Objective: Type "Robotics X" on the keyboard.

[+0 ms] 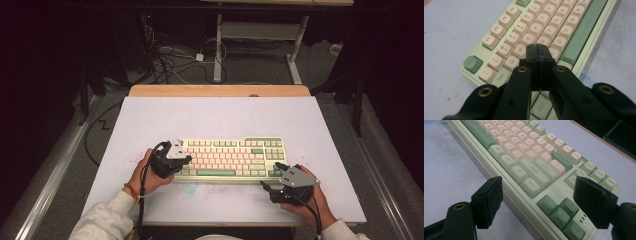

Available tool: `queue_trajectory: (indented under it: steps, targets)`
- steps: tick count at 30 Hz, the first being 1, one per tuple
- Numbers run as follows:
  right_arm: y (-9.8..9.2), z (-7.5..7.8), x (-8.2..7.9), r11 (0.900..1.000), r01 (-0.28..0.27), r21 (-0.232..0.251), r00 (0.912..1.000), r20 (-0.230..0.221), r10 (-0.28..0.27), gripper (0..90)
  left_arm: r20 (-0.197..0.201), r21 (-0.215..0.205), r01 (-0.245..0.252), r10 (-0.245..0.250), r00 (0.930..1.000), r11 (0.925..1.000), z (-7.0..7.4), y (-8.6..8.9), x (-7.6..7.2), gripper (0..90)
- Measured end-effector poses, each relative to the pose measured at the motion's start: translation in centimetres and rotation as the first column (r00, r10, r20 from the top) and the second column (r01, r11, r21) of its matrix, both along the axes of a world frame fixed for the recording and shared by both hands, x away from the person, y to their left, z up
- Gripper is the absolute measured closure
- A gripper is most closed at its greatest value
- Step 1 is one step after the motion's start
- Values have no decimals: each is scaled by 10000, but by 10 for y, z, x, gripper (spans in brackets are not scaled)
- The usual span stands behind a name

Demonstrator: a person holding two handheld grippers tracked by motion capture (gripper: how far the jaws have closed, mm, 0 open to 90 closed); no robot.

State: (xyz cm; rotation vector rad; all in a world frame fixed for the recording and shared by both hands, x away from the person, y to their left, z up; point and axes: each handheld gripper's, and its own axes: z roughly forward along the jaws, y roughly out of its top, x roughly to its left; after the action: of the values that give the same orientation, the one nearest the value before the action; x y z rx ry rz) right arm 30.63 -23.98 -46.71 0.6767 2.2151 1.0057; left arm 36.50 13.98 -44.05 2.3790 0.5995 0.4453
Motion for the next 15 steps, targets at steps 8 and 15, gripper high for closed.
queue_trajectory:
  steps: [8, 15]
  targets:
    - [0, -1, 0, 10000, -11, -14, 10000, -53, 11, 241, -118, 202, 168, -165, 9998, 9997, -5, -13, 9, 872]
    - [0, -1, 1, 10000, -43, -57, 10000, -66, 42, 241, -200, 330, 248, -242, 9995, 9991, -8, -19, 15, 868]
